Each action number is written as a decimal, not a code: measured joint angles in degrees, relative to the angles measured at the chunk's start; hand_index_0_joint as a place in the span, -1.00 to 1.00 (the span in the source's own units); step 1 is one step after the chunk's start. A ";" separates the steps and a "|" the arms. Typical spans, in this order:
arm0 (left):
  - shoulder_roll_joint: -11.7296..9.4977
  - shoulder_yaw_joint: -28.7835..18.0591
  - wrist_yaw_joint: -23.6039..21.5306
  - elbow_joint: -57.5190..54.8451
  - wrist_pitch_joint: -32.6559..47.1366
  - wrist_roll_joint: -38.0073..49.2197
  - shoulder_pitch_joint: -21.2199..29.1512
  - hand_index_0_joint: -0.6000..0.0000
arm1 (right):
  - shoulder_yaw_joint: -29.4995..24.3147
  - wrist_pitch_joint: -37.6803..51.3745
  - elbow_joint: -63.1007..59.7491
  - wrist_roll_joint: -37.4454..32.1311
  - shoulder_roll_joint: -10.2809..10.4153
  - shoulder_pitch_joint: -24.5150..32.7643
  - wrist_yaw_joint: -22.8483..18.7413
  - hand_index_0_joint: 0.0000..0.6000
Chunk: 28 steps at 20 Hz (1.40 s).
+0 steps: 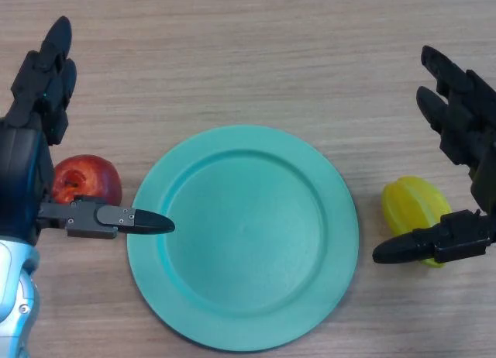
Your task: Pick up the yellow starfruit and place it on the plate
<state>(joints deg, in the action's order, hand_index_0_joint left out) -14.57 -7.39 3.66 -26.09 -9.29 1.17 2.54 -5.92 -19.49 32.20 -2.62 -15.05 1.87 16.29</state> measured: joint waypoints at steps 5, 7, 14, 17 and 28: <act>0.00 -0.04 0.00 -1.88 -0.01 0.52 -0.17 1.00 | -0.04 0.04 0.00 0.00 0.00 -0.43 0.00 -1.00; 0.00 -0.08 0.00 -1.89 -0.04 0.57 -0.28 1.00 | -0.41 0.04 0.00 0.00 0.00 -0.44 0.00 -1.00; 0.00 -1.03 0.01 -2.07 -1.33 2.43 -0.35 1.00 | -1.85 5.27 -3.60 2.72 -0.49 -0.69 0.91 -1.00; -0.04 -1.21 0.00 -1.89 -1.33 2.42 -0.14 1.00 | -2.45 13.10 -11.57 11.73 -0.96 -0.08 -0.28 -1.00; -0.22 -1.87 0.00 -1.08 -1.31 2.11 0.13 1.00 | -0.26 21.50 -26.05 30.18 -2.94 2.68 -4.82 -1.00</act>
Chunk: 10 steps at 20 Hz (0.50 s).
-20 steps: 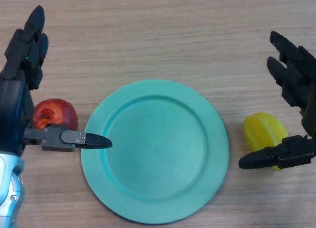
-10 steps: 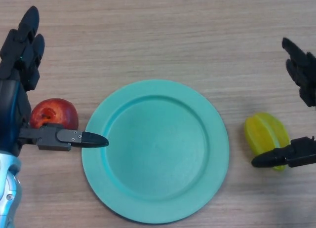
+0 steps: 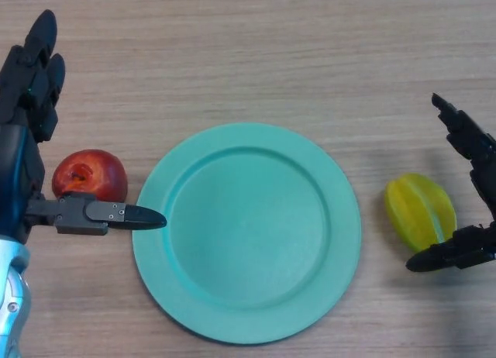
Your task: Pick up the yellow starfruit and place it on the plate
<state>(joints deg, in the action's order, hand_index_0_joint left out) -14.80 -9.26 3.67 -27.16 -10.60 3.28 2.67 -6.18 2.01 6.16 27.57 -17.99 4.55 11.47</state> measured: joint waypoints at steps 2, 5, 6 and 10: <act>-0.05 -0.17 0.00 -0.01 0.00 0.01 -0.06 1.00 | 0.33 -0.08 0.55 4.26 0.00 -0.23 0.01 -1.00; -0.05 -0.18 0.00 -0.02 0.00 0.06 -0.27 1.00 | 1.42 -0.08 0.39 7.16 0.00 -0.40 0.01 -1.00; -0.05 -0.18 0.00 -0.03 0.00 0.06 -0.47 1.00 | 1.72 -0.05 -0.74 7.98 0.01 -0.37 0.00 -1.00; -0.05 -0.24 0.00 -0.46 0.00 0.13 -0.76 1.00 | 2.51 -0.08 -3.33 8.06 0.11 -0.10 -2.02 -1.00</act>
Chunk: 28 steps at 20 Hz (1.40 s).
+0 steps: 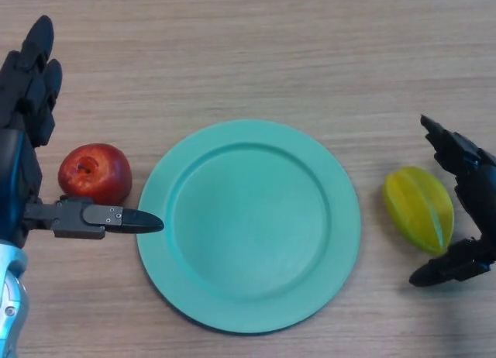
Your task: Pick up the yellow starfruit and place it on the plate
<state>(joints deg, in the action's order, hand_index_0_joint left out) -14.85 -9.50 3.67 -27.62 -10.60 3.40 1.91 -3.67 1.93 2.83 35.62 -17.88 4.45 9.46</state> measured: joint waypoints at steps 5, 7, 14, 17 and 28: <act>0.00 -0.04 0.00 -0.30 0.00 0.01 -0.53 1.00 | 1.67 0.00 -0.37 -0.07 0.58 0.30 -0.08 -1.00; 0.00 -0.06 0.00 -0.30 0.00 0.00 -0.53 1.00 | 1.68 0.02 -1.19 -0.08 0.76 0.43 -0.08 -1.00; 0.05 -0.15 0.00 -0.30 0.00 -0.14 -1.38 1.00 | 1.65 1.87 -4.73 2.44 0.72 0.47 -3.09 1.00; 0.06 -0.16 0.00 -0.30 0.00 -0.17 -1.41 1.00 | 1.62 3.06 -4.48 2.51 0.56 0.47 -3.08 1.00; 0.15 -0.18 0.00 -0.30 0.01 -0.22 -1.57 1.00 | 3.26 -1.43 8.91 0.77 2.70 0.11 1.33 1.00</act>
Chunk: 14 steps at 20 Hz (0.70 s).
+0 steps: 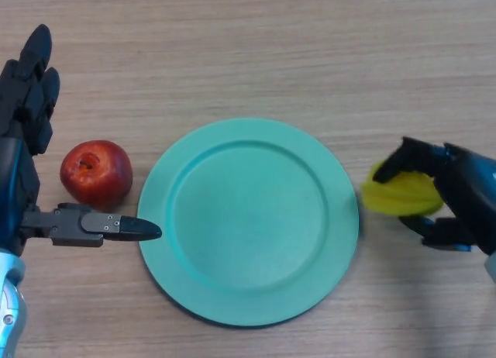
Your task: Pick up the yellow starfruit and place it on the plate
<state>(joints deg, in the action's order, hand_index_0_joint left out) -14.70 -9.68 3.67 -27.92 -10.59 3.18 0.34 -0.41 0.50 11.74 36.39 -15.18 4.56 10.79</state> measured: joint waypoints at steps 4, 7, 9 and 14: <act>0.01 0.00 0.00 0.00 0.00 0.01 0.05 1.00 | 5.45 -0.60 0.64 -1.62 2.51 0.23 1.35 1.00; 0.01 -0.06 0.00 0.00 0.00 0.02 0.00 1.00 | 7.85 -12.55 7.44 -13.87 4.04 0.71 1.27 1.00; 0.01 -0.08 0.00 0.00 0.00 0.05 0.00 1.00 | 11.71 -16.34 9.23 -15.59 4.12 1.05 1.07 1.00; 0.01 -0.17 0.00 -0.01 0.00 0.04 -0.01 1.00 | 19.66 -23.37 9.64 -22.73 4.14 1.23 -2.31 1.00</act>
<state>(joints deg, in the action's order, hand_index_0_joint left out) -14.69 -9.85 3.67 -27.93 -10.59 3.22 0.33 19.25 -22.88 21.37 13.66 -11.04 5.80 8.48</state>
